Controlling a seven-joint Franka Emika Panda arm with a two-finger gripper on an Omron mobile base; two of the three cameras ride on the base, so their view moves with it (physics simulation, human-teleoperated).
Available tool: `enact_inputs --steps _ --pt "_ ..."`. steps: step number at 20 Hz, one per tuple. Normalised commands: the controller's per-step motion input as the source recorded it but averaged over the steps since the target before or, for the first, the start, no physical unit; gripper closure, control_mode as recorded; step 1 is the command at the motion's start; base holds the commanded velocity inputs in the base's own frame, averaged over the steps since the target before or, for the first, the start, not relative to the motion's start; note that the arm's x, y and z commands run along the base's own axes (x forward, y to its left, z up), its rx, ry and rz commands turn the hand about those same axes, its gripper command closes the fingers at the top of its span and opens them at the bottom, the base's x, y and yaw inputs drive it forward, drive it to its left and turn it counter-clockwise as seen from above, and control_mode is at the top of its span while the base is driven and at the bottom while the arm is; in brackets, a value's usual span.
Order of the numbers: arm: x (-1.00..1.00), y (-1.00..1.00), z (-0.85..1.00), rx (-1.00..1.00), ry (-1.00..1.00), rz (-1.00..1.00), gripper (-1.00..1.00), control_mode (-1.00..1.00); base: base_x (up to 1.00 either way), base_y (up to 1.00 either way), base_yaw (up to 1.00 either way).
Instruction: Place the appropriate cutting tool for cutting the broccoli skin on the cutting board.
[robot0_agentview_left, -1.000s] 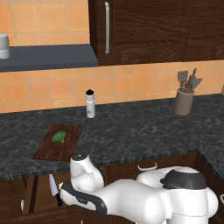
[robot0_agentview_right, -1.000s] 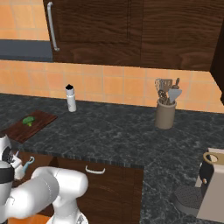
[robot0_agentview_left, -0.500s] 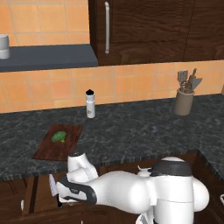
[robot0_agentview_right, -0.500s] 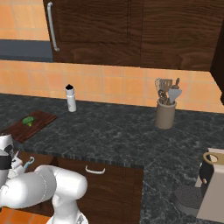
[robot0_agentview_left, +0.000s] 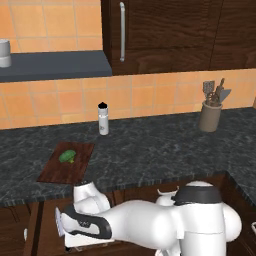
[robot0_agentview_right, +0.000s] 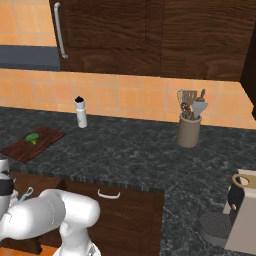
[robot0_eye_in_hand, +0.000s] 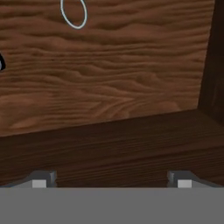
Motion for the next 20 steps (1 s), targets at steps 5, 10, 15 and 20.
enact_inputs --steps 5,10,15,20 --pt "-0.66 0.0 -0.05 0.0 0.06 0.0 -1.0 -1.0 0.0 0.0 0.0" --pt "-0.07 0.24 0.08 0.0 -0.06 0.0 -1.0 -1.0 0.0 0.0 0.0" --pt "0.32 0.54 0.06 0.0 -0.19 0.0 -1.0 -1.0 0.0 0.0 0.0" --pt "0.44 0.46 0.0 0.0 -0.21 0.0 -1.0 -1.0 0.0 0.0 0.0"
